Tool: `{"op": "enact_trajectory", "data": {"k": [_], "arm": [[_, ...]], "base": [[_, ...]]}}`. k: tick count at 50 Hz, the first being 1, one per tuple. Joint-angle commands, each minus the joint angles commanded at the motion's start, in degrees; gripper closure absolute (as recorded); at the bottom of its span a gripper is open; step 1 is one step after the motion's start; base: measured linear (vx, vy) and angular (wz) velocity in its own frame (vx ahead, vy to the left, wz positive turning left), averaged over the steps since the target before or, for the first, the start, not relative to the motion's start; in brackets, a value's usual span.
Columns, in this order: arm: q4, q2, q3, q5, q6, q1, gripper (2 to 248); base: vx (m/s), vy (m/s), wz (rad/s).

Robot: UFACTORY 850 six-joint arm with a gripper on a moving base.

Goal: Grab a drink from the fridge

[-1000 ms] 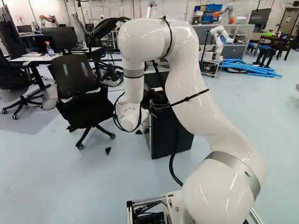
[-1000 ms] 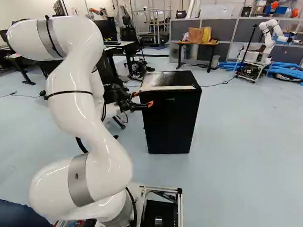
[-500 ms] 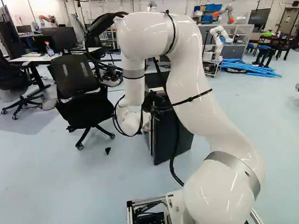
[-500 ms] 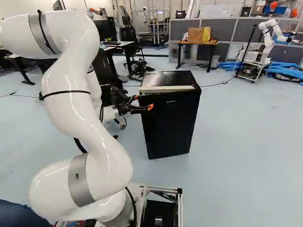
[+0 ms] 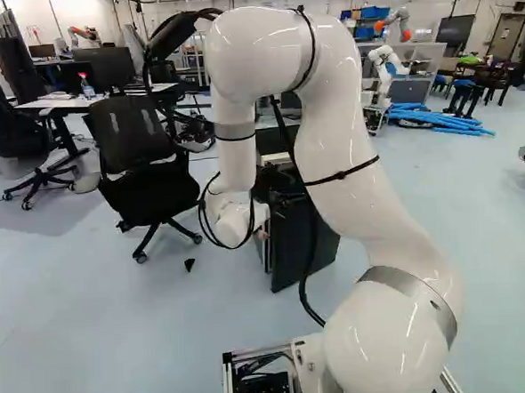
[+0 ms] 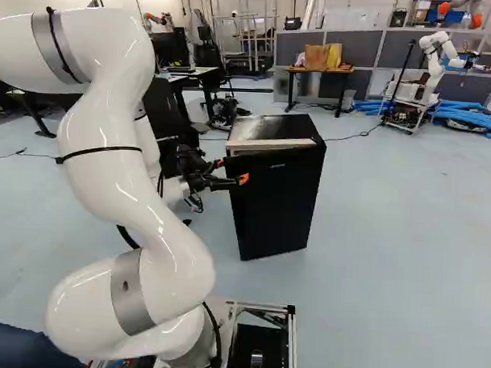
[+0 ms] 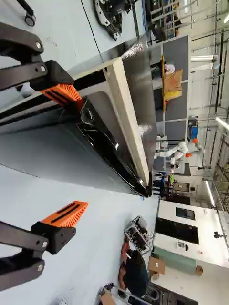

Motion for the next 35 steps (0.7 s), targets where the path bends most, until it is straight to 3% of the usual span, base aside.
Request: {"op": "enact_trajectory", "data": {"k": [35], "arm": [[4.3,1.1,2.5,0.0,0.0,0.9,3]], "base": [[0.0,0.0,0.0]]}}
